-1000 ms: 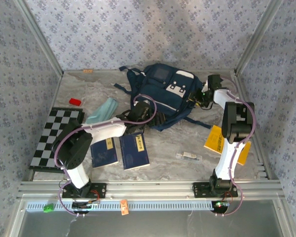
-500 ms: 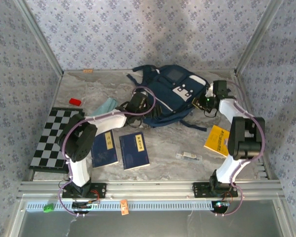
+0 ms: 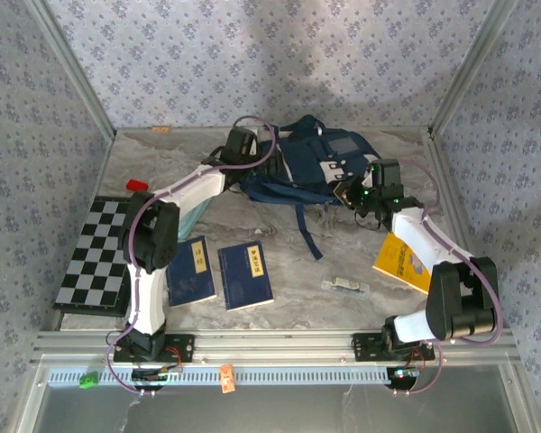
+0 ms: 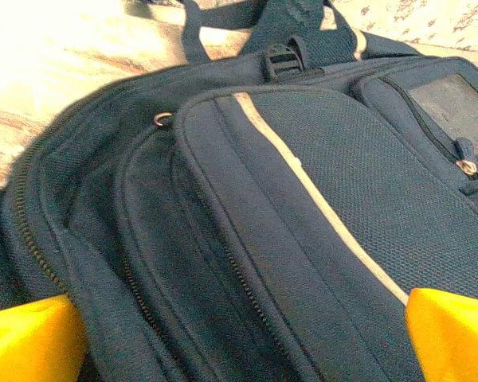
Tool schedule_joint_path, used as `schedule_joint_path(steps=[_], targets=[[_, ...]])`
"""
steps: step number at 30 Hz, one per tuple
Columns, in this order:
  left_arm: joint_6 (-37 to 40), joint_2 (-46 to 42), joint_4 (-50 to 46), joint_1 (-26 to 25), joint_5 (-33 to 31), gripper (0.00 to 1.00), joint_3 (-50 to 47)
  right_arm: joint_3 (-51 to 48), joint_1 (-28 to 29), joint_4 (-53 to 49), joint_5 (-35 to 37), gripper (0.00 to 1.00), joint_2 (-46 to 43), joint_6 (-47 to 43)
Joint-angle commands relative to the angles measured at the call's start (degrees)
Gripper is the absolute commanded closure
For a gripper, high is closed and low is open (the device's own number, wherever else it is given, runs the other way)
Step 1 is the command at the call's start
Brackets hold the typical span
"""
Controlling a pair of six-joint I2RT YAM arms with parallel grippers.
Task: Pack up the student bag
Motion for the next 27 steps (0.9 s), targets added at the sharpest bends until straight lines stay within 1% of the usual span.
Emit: schedule_joint_path(steps=[1,3,7,11,13,16,20,24,27], targets=[[4.38,-1.43,-4.42,1.66,0.54,0.00,4.21,-2.14,1.89,6.15,4.63,1.00,-3.30,9.75],[5.03,-4.43,-4.37,1.90,1.11,0.00,2.33,-3.18,2.86,7.38,6.85,1.00,-3.75,11.83],[5.20,-10.27,-6.21,1.47,3.55,0.02,-1.96,-4.05,4.01,5.87,11.22,1.00,-4.91,14.08],[4.86,-18.78,-3.11,-1.13,3.34,0.04,-11.17,-5.15,5.17,5.69,14.17,1.00,-6.72,15.65],[3.80,-22.71,-2.33,-2.98,1.70,0.04,-14.99,-5.20,5.93,4.70,15.54,1.00,-7.06,15.92],[2.12,-28.23,-0.55,-6.68,-0.64,0.06,-20.44,-6.01,6.38,5.77,16.03,1.00,-7.37,16.81],[-0.17,-34.22,2.49,-13.80,-3.92,0.10,-27.40,-6.52,6.99,6.33,16.24,1.00,-7.99,17.80],[-1.58,-35.94,6.25,-20.76,-5.82,0.13,-32.56,-6.69,8.42,6.91,16.83,1.00,-8.20,18.25],[-0.63,-34.92,11.15,-26.57,-8.96,0.15,-36.20,-7.35,9.36,8.04,17.52,1.00,-8.40,19.59]])
